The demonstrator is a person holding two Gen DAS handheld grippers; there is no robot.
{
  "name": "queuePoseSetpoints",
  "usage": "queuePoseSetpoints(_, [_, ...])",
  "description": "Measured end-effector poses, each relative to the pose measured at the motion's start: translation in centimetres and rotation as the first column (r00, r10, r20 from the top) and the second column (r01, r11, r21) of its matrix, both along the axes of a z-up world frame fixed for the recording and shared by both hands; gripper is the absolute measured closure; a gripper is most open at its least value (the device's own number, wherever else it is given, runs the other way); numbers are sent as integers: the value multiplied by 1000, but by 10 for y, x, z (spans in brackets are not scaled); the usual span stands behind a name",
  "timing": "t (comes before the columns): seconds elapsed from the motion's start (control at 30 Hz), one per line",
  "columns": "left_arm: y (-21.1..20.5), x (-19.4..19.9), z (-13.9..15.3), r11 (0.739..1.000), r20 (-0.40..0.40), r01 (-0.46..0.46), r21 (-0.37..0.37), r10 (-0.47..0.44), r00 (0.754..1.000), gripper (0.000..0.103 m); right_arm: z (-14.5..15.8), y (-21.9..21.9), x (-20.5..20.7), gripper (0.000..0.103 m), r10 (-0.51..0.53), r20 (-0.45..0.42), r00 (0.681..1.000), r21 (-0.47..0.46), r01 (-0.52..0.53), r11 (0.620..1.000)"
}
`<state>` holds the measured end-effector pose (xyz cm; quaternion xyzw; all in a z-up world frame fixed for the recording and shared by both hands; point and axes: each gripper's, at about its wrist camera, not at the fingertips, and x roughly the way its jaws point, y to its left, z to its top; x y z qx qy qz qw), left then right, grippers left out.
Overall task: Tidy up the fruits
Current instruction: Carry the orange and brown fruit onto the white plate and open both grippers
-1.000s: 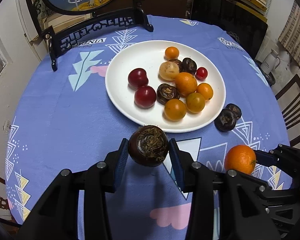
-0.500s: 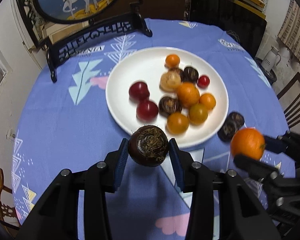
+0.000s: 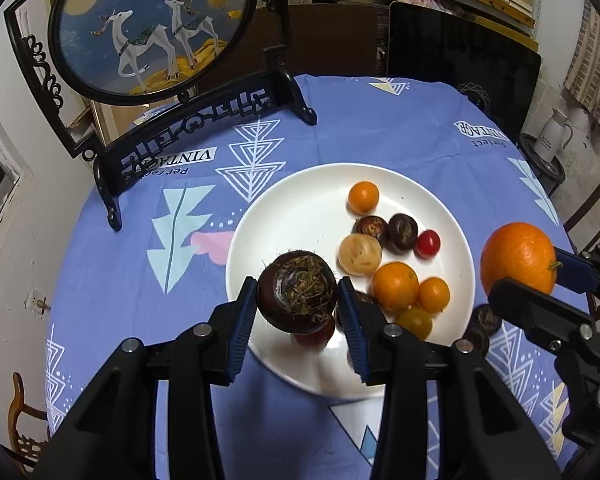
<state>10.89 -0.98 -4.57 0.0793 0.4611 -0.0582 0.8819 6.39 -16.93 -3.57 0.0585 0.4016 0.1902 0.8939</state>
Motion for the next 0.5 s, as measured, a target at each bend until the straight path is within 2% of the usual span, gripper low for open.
queuePoseSetpoints(0.5, [-6,39,-26,1000,-56,0,-15,-1,998,63,-27,-7,37,60,-16,-59,998,-11,15,1000])
